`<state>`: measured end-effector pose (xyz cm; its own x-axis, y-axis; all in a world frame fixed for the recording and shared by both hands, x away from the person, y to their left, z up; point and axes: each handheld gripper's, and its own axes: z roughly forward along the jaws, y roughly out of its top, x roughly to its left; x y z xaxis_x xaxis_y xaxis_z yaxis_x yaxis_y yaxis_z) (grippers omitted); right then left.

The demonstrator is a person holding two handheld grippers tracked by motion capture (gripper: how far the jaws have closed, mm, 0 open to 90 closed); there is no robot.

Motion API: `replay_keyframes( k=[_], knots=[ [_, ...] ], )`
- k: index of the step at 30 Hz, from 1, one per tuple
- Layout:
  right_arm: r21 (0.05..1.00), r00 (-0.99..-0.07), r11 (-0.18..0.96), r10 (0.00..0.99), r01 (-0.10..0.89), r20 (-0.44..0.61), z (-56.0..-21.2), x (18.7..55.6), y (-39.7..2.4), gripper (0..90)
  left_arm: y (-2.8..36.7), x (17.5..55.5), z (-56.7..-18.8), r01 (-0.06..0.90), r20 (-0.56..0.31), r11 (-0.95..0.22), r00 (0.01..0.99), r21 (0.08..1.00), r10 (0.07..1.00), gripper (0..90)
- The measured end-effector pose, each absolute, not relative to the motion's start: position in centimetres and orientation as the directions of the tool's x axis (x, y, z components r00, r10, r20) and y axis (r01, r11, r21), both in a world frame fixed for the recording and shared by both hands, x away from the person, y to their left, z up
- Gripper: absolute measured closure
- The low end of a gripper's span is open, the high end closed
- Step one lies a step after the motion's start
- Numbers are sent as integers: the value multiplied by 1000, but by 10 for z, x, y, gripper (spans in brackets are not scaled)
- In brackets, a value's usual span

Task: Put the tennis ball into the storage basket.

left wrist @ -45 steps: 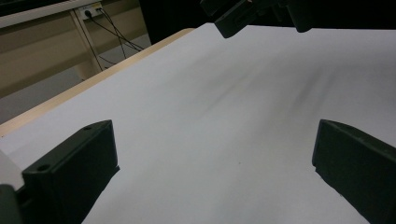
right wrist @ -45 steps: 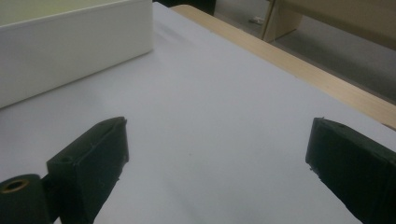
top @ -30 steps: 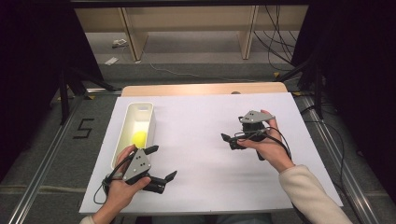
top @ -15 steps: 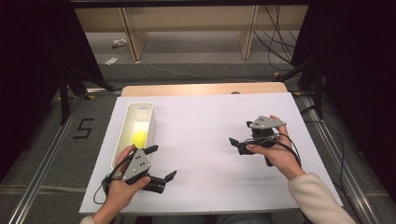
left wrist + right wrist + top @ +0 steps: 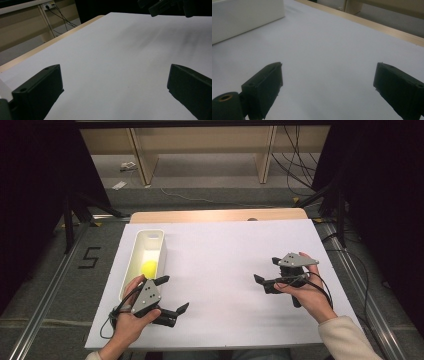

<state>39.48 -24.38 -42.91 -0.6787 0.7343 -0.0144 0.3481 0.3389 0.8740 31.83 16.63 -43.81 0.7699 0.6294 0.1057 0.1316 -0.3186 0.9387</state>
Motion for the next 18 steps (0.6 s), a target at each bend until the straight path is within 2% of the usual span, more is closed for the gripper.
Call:
replay_keyframes(
  k=[18],
  knots=[
    [872, -670, 341, 742, 352, -20, -436, 377, -253, 99, 167, 318, -438, 130, 106, -321, 773, 938, 625, 0]
  ],
)
